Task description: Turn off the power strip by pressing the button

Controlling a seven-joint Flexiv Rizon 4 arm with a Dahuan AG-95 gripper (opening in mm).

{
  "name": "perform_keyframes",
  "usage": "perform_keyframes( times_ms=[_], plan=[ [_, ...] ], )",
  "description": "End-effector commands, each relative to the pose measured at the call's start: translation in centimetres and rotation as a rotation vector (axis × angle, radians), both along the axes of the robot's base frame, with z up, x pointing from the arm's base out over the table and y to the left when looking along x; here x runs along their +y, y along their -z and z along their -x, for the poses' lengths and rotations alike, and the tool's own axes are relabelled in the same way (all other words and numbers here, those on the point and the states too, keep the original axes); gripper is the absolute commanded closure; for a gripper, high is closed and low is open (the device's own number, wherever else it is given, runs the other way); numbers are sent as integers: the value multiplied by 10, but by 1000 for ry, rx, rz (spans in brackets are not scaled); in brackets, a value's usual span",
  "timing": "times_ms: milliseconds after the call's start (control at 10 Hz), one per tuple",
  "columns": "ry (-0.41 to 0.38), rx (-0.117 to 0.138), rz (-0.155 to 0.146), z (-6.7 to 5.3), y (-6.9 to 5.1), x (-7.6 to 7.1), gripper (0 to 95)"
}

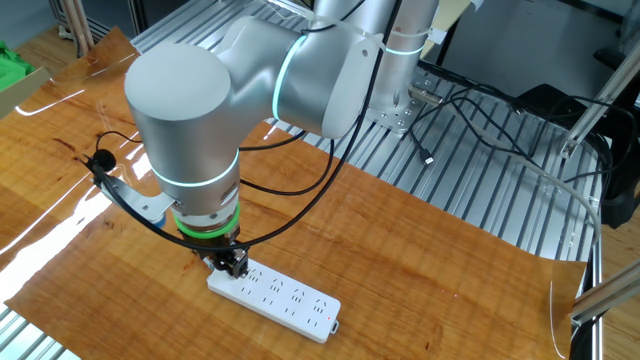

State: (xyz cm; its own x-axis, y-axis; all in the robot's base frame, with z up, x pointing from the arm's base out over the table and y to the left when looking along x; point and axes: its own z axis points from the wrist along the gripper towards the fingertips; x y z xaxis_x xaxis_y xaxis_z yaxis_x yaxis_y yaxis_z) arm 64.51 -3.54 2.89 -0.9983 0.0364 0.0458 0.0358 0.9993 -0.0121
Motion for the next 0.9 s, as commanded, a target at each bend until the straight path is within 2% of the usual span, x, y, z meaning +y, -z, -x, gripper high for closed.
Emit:
perform_keyframes(
  times_ms=[100,900],
  plan=[
    [6,-1,-7,0,-1,0,380],
    [20,3,-18,-1,-1,0,380]
  ],
)
